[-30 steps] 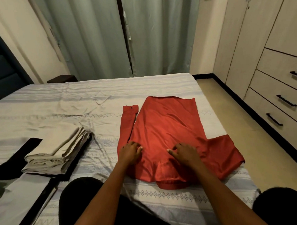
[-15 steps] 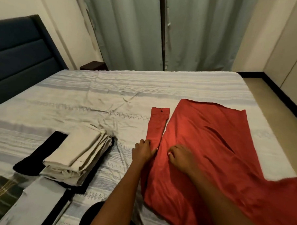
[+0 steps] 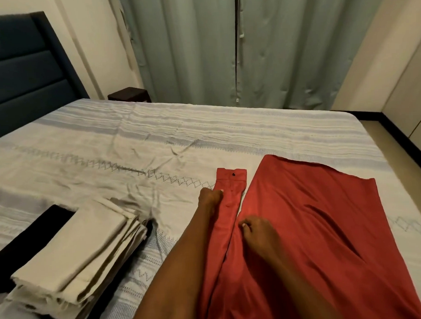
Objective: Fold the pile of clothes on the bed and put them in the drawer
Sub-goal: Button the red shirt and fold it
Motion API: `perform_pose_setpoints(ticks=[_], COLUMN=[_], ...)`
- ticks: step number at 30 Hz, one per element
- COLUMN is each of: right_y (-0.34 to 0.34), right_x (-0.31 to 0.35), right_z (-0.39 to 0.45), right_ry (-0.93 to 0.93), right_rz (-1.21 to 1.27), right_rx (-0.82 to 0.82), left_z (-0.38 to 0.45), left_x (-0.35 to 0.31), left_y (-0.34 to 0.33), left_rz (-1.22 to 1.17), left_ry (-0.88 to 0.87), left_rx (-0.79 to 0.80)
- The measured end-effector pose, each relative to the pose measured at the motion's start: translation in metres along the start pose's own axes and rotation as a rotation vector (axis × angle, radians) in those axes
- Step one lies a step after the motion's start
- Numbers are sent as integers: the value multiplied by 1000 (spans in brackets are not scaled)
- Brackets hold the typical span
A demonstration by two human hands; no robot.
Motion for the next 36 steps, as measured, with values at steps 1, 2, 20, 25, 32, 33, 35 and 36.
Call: perform_pose_setpoints(ticks=[1, 2, 20, 25, 32, 33, 35, 36], right_y=[-1, 0, 44, 22, -61, -74, -92, -96], right_x=[-1, -1, 258, 347, 406, 402, 391, 386], right_z=[1, 5, 98, 108, 105, 102, 90, 84], right_ry=[-19, -42, 41, 154, 342, 339, 371, 423], right_rz=[15, 29, 1230, 1091, 508, 309, 17, -60], right_rx=[0, -6, 207, 259, 422, 448, 471, 449], left_z=[0, 0, -155, -176, -169, -163, -157, -156], left_x=[-6, -15, -26, -3, 69, 81, 105, 113], left_y=[-1, 0, 230, 296, 351, 356, 363, 364], left_rz=[-28, -64, -811, -787, -551, -480, -303, -199], left_ry=[30, 43, -478, -575, -324, -204, 17, 66], left_rx=[58, 121, 80, -278, -777, -768, -749, -759])
Point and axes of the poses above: each hand's wrist, its own z-axis towards the middle knuckle, its own y-axis out of the back of the hand, x = y × z, the point moved 3 cm from there along z, towards the middle knuckle, and after that the axes turned 9 degrees about y, right-handed, at the moved point
